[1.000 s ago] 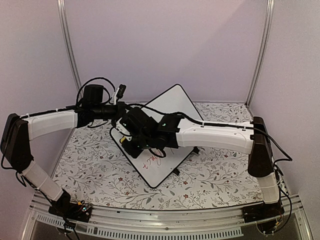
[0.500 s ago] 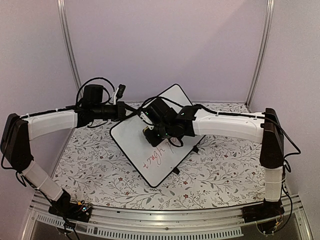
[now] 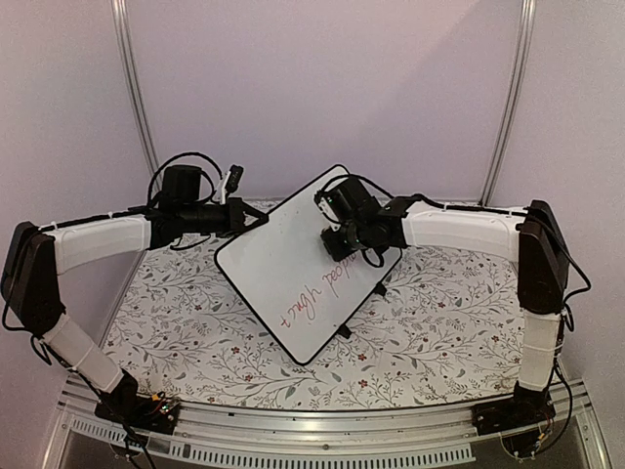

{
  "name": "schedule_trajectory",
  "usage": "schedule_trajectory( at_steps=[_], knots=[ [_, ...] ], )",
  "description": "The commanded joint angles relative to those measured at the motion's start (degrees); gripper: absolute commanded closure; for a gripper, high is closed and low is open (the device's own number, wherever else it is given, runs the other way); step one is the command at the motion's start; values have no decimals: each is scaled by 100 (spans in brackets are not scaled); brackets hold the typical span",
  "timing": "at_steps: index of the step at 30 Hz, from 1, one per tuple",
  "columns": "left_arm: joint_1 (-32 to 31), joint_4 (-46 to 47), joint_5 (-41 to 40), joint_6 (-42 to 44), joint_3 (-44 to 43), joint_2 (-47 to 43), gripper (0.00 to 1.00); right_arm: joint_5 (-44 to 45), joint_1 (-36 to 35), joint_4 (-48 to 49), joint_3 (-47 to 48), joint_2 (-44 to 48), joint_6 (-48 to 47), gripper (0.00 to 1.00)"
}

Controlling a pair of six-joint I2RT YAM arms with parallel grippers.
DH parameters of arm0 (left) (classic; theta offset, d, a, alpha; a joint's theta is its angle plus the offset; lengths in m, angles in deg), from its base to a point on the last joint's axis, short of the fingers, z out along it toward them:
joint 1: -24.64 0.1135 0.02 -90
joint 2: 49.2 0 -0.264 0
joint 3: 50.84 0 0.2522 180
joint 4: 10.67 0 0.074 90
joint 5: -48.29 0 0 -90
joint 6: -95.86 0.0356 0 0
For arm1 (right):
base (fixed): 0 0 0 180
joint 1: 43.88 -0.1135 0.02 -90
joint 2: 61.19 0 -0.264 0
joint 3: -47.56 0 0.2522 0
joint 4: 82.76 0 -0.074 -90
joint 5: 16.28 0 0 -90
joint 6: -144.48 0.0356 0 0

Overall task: Erase the whiteboard
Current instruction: Erase the whiteboard at the center of the board.

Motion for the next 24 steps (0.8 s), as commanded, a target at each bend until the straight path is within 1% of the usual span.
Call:
schedule_trajectory(
  at_steps=[1, 11, 14, 18, 20, 24],
  knots=[
    [-66, 381, 437, 224, -46, -82, 100, 162, 345, 319, -211, -95, -123, 100],
    [-66, 380, 444, 228, -55, -82, 100, 295, 942, 706, -191, -133, -370, 100],
    [-68, 381, 453, 227, -55, -76, 100, 312, 1059, 870, -178, -178, -706, 100],
    [-66, 381, 454, 224, -55, -73, 100, 292, 1129, 908, -45, -280, -914, 100],
    [-67, 381, 452, 226, -55, -74, 100, 169, 1130, 879, -2, -269, -963, 100],
    [-46, 381, 453, 226, -64, -69, 100, -448, 1071, 912, -132, -86, -858, 100]
  ],
)
